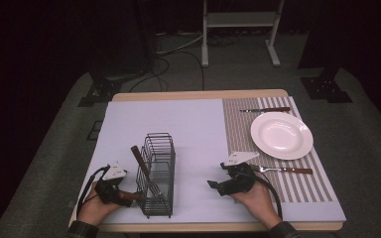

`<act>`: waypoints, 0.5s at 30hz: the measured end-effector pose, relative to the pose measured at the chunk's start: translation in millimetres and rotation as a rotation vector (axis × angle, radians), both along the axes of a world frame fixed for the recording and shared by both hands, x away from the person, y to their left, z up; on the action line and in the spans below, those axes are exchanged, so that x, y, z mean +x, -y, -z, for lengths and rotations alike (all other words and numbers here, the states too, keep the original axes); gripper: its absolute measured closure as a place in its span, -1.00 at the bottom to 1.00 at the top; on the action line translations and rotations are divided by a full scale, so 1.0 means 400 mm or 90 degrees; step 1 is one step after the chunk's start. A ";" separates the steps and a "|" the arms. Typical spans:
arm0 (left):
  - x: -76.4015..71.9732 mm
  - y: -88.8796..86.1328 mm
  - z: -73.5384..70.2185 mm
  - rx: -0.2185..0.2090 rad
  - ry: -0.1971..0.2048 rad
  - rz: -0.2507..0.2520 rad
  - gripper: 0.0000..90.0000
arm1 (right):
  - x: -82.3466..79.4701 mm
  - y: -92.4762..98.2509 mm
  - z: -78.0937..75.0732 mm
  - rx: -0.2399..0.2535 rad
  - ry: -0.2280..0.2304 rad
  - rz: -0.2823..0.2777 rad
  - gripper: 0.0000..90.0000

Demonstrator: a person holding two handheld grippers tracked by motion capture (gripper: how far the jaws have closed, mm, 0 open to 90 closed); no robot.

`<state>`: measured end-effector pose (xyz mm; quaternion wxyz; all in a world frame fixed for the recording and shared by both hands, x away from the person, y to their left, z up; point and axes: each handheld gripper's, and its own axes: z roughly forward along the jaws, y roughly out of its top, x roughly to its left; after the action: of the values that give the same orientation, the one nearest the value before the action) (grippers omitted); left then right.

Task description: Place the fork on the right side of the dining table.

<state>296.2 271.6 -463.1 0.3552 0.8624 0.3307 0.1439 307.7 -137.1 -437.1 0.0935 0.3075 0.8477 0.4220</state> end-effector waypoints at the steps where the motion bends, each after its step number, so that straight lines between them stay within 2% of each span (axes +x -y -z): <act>1: 0.000 0.000 0.000 0.000 0.000 0.000 -1.00 | 0.001 -0.010 0.003 -0.004 -0.002 -0.003 -0.59; 3: 0.000 0.000 0.000 0.000 0.000 0.000 -1.00 | 0.007 -0.037 0.015 -0.012 -0.004 -0.012 -0.59; 10: 0.000 0.000 0.000 0.000 0.000 0.000 -1.00 | 0.019 -0.080 0.037 -0.013 -0.015 -0.025 -0.59; 15: 0.000 0.000 0.000 0.000 0.000 0.000 -1.00 | 0.023 -0.112 0.057 -0.027 -0.009 -0.036 -0.60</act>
<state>296.2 271.7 -463.1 0.3552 0.8624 0.3307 0.1438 316.8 -92.5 -460.1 0.0822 0.2847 0.8654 0.4040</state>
